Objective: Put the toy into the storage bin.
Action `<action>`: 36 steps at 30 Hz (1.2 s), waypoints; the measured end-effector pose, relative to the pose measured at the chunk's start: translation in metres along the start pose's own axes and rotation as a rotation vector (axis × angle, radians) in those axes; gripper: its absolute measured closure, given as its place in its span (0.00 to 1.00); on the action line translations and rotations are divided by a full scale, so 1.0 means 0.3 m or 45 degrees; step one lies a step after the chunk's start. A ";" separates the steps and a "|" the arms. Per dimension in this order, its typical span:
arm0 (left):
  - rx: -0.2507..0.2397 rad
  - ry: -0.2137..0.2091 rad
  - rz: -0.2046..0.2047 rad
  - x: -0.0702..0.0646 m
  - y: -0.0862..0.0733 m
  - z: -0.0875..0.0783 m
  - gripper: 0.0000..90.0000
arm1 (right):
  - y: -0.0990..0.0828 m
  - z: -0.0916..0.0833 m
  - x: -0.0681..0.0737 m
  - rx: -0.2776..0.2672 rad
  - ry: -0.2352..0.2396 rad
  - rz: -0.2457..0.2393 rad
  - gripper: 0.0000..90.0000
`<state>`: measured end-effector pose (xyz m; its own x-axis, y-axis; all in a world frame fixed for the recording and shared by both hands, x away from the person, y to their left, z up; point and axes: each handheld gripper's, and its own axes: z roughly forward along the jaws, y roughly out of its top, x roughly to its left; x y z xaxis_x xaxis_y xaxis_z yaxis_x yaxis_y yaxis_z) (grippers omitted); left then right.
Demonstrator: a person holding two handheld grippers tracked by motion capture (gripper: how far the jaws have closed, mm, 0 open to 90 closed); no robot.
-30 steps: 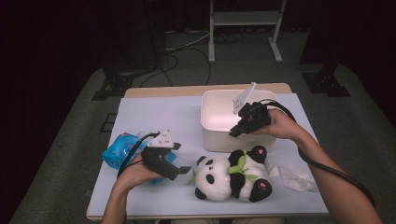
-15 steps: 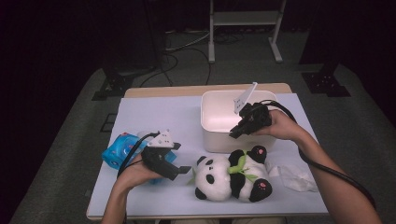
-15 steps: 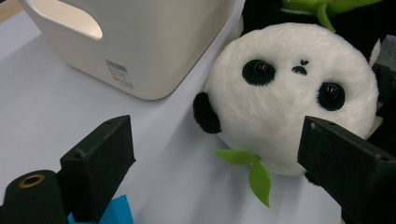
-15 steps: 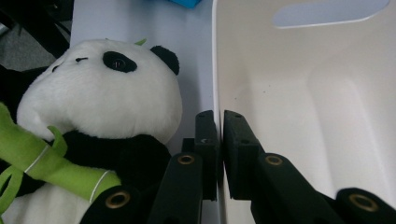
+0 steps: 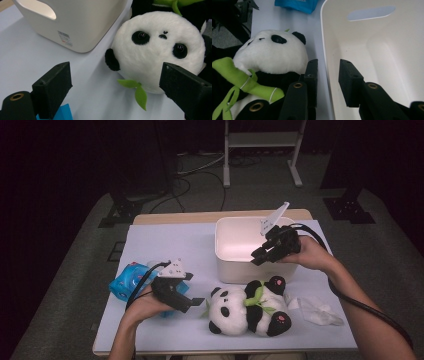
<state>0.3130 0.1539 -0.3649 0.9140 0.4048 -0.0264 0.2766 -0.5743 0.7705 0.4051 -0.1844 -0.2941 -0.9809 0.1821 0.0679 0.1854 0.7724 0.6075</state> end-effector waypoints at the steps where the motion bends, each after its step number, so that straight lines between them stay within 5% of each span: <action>1: 0.002 0.000 0.000 0.000 0.000 0.001 0.11 | -0.002 -0.009 0.005 -0.007 -0.010 -0.003 0.74; 12: 0.007 -0.003 -0.005 -0.002 -0.001 0.007 0.11 | -0.037 -0.050 0.074 -0.029 -0.008 -0.014 0.71; 24: 0.008 -0.005 -0.003 -0.005 0.001 0.007 0.11 | -0.076 -0.016 0.170 0.017 0.040 -0.046 0.70; 36: 0.020 -0.003 -0.006 -0.002 -0.004 0.008 0.11 | -0.103 0.049 0.149 0.043 0.062 -0.024 0.70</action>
<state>0.3130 0.1528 -0.3672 0.9135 0.4055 -0.0314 0.2852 -0.5834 0.7604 0.3563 -0.1911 -0.3215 -0.9858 0.1383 0.0957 0.1681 0.7956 0.5821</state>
